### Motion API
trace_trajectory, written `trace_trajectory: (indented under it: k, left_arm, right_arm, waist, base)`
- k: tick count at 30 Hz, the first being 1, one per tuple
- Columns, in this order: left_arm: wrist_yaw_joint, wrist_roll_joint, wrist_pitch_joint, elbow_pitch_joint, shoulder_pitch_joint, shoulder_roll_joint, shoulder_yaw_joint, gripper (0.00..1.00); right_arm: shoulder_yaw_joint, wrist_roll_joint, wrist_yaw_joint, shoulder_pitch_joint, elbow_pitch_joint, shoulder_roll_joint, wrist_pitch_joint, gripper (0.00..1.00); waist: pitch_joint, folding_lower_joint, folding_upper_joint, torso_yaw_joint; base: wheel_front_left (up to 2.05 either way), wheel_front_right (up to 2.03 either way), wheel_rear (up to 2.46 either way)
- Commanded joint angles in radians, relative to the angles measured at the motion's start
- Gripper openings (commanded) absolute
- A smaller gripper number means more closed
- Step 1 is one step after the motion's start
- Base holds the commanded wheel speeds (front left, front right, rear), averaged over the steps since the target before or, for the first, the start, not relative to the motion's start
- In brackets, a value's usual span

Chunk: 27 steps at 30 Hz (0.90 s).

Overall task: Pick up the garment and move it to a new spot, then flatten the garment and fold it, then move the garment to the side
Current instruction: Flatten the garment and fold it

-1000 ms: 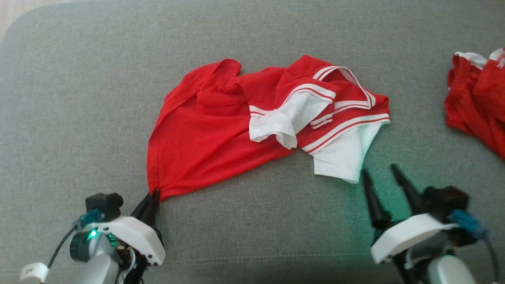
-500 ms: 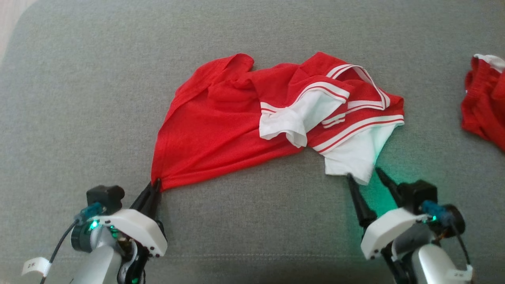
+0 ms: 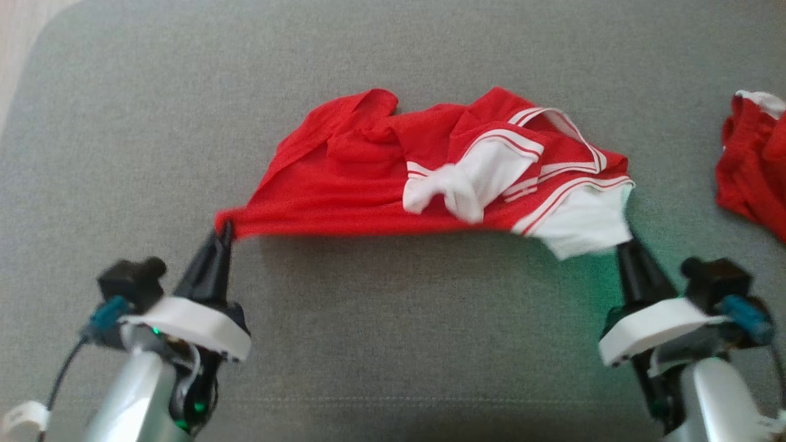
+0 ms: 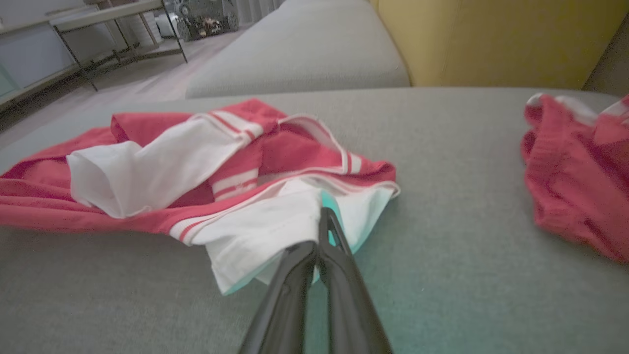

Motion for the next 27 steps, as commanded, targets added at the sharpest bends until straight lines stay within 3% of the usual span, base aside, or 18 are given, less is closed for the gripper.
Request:
trace_trajectory:
  k: [1, 8, 18, 27]
  left_arm:
    - [0.013, 0.013, -0.016, -0.095, -0.037, 0.041, 0.054, 0.00]
    - [0.042, 0.028, 0.000, -0.333, -0.022, 0.081, 0.081, 0.00]
    - [0.124, 0.045, 0.140, -0.700, 0.023, 0.153, 0.131, 0.00]
    - [0.153, 0.056, 0.225, -0.835, -0.003, 0.191, 0.152, 0.00]
  right_arm:
    - [-0.002, 0.000, -0.001, -0.038, -0.081, -0.005, -0.009, 0.00]
    - [-0.059, -0.029, -0.001, -0.048, -0.272, -0.005, 0.061, 0.00]
    - [-0.106, -0.061, -0.001, -0.020, -0.643, -0.005, 0.233, 0.00]
    - [-0.126, -0.052, -0.001, -0.034, -0.779, -0.005, 0.304, 0.00]
  waist:
    - [-0.018, 0.0000, 0.0000, -0.003]
    - [-0.067, 0.0000, 0.0000, -0.004]
    - [-0.139, 0.0000, 0.0000, -0.008]
    - [-0.168, 0.0000, 0.0000, -0.014]
  base:
    - [0.00, 0.00, 0.00]
    - [0.00, 0.00, 0.00]
    - [0.00, 0.00, 0.00]
    - [0.00, 0.00, 0.00]
